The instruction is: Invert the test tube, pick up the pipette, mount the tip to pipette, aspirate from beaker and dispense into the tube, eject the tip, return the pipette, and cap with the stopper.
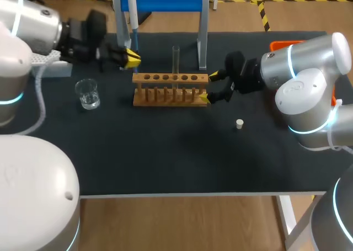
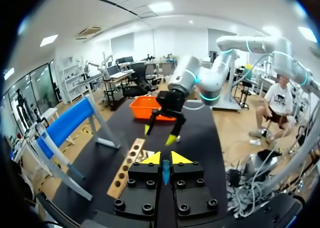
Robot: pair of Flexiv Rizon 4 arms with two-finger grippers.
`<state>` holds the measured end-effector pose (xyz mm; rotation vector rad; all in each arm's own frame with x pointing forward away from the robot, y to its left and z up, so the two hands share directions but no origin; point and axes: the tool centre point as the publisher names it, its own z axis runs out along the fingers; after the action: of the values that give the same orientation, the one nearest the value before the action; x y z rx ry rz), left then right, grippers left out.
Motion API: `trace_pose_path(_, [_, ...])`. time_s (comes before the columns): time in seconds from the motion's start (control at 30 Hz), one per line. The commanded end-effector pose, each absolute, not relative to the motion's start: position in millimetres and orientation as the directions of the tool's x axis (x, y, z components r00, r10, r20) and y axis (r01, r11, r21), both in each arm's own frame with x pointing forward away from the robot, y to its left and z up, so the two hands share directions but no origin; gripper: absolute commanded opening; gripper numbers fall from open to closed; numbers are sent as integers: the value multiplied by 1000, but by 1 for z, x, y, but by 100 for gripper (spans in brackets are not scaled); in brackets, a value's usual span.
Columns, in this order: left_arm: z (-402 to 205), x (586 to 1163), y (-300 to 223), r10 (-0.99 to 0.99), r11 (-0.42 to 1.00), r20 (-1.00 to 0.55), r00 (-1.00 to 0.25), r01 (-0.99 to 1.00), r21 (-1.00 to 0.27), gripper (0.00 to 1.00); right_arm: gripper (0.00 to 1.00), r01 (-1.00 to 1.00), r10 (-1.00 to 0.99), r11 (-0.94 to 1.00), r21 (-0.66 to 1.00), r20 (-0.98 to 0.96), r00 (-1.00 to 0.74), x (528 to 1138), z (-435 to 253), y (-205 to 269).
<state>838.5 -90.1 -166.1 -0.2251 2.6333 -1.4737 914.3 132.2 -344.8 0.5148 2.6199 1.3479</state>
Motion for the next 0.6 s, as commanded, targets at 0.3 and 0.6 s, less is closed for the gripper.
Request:
trace_pose_path(0.3, [-162, 823, -167, -187, 575, 47, -981, -148, -805, 0, 100, 232, 367, 537, 811, 23, -930, 914, -345, 131])
trace_pose_path(0.6, [-152, 828, -208, -132, 615, 68, -989, -136, -777, 0, 100, 232, 367, 537, 811, 23, -930, 914, -345, 131])
